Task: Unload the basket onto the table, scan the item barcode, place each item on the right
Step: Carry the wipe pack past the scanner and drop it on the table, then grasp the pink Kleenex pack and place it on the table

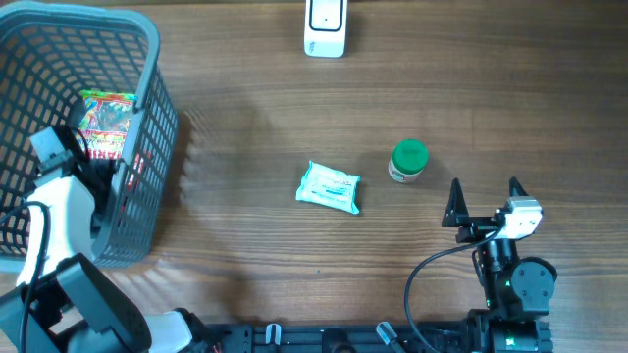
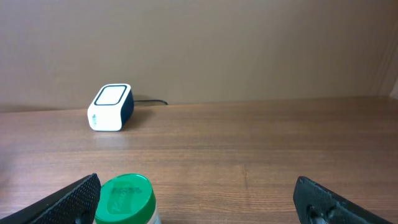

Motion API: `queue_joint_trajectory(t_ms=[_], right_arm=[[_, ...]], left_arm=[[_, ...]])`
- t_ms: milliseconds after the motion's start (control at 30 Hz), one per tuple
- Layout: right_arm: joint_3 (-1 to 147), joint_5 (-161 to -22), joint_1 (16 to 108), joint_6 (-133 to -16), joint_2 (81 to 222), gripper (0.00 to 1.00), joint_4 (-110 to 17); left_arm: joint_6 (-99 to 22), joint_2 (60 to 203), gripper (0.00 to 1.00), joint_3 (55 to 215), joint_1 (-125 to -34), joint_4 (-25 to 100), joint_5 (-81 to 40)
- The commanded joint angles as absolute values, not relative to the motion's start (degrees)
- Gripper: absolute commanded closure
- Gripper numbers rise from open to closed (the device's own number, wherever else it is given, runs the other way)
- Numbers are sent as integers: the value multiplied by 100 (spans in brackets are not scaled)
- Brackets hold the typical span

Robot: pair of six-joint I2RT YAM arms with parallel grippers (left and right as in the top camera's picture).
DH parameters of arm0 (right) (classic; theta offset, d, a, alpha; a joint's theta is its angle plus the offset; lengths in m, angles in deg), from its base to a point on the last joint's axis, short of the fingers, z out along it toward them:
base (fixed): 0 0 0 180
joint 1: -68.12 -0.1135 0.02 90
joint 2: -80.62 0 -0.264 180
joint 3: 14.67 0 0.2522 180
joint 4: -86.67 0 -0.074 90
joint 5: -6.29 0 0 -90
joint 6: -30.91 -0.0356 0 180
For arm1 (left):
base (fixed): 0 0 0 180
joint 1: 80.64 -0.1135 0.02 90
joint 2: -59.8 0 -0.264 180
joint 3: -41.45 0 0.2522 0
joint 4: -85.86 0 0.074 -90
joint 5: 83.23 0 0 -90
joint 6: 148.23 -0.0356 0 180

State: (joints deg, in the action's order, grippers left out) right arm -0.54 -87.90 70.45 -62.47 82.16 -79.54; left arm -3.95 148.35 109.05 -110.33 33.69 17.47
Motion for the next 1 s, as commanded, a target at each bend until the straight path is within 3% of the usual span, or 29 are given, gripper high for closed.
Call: queue_joint_trajectory(t_ms=[0,333,600,667,767,933,967], right_arm=[[-61,-8715,7023,-6220,8190,0,-7964],[-61,-8715,7023,-6220,8190,0,-7964],[-61,-8715,7023,-6220,8190,0,-7964],[-61,-8715,7023,-6220,8190,0,-7964],[-61,-8715,7023,-6220,8190,0,-7964],[-61,-8715,7023,-6220,8190,0,-7964],[-61,-8715,7023,-6220,8190,0,-7964]], left_arm=[[-185,14790,2,10691,-11044,3817,2097],[-207,14790,0,10691,-11055,4652,2101],[-205,14855,4,10689,-11055,4908,2516],[-205,14956,6,10689,-11055,4991,2525],[-205,15220,18,10689,-11055,5104,2506],[-205,15767,16,10689,-11055,5356,2506],[-205,15858,23,10689,-11055,5402,2501]])
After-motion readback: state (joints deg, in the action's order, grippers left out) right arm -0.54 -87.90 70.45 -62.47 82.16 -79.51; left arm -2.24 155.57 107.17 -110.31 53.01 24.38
